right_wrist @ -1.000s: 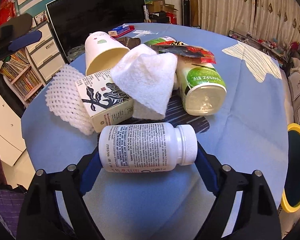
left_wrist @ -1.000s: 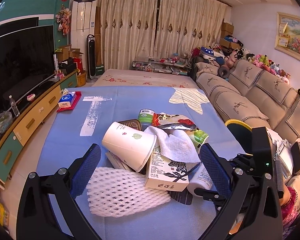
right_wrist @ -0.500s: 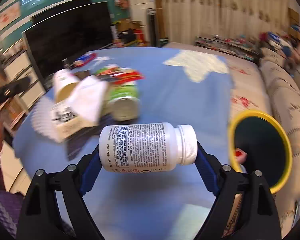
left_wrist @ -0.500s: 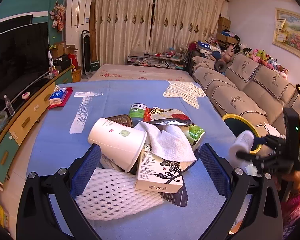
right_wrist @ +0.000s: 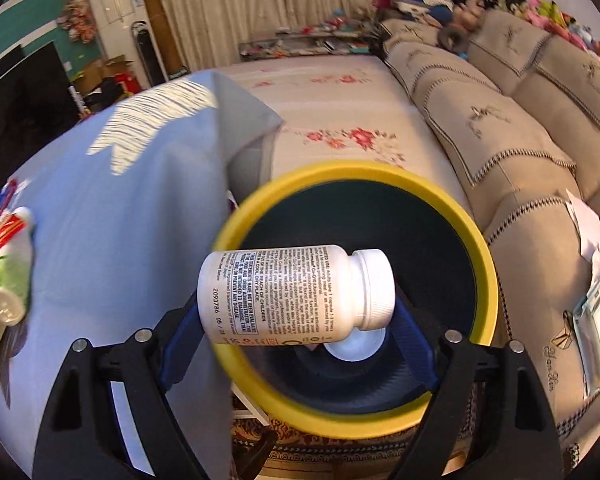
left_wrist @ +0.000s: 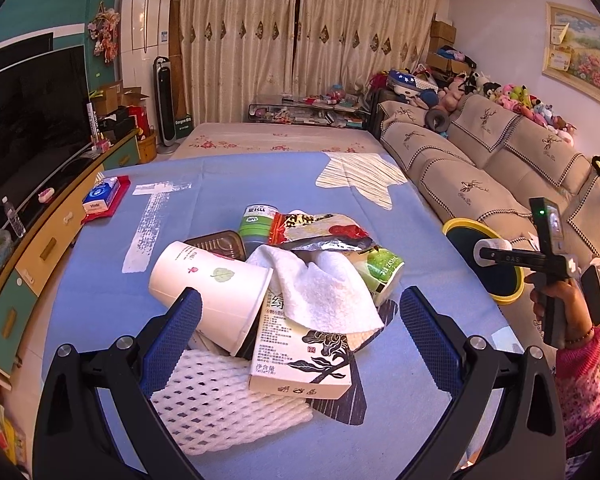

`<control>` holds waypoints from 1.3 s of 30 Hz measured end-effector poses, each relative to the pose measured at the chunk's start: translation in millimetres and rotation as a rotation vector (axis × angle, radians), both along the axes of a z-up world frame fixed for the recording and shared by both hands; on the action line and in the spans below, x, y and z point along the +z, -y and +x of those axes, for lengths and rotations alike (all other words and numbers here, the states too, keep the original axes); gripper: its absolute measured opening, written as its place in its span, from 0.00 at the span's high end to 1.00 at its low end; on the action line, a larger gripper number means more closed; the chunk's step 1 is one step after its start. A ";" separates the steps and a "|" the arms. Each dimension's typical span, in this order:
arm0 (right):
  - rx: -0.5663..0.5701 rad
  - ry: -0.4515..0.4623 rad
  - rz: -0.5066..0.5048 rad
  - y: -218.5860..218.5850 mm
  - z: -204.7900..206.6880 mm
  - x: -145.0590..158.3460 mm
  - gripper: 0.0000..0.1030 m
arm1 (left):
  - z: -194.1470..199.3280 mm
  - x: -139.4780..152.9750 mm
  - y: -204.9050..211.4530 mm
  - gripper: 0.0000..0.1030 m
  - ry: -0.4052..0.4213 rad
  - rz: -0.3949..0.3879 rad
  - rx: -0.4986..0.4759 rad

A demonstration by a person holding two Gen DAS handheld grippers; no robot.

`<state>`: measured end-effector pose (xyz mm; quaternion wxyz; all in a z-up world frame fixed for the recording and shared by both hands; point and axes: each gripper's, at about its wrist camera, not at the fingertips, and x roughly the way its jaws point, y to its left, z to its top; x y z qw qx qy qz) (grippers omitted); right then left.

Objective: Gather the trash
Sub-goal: 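Carry the pill bottle over the yellow bin and open the right gripper, then grasp the white paper cup with the left gripper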

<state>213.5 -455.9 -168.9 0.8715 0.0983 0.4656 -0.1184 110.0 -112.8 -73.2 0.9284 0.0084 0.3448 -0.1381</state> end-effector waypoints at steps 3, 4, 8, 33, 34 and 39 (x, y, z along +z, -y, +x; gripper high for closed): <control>-0.021 -0.027 0.012 8.0 7.6 -14.4 0.22 | 2.5 -0.8 4.3 0.05 -0.004 0.009 -0.005; -0.025 -0.032 0.015 8.5 10.0 -17.3 0.22 | 3.4 -0.8 5.1 0.05 -0.005 0.011 -0.006; -0.051 -0.047 0.024 13.0 14.6 -25.4 0.21 | 7.1 -1.5 9.9 0.05 -0.008 0.014 -0.011; 0.029 0.066 0.030 -50.7 -41.7 21.5 0.15 | 15.7 -12.8 -37.2 0.05 -0.023 0.091 0.037; 0.034 0.066 0.029 -53.2 -41.5 22.1 0.15 | 19.4 -14.9 -39.1 0.05 -0.030 0.095 0.025; 0.049 0.053 0.031 -62.0 -41.2 20.6 0.15 | 40.3 -27.2 -42.8 0.05 -0.078 0.145 -0.023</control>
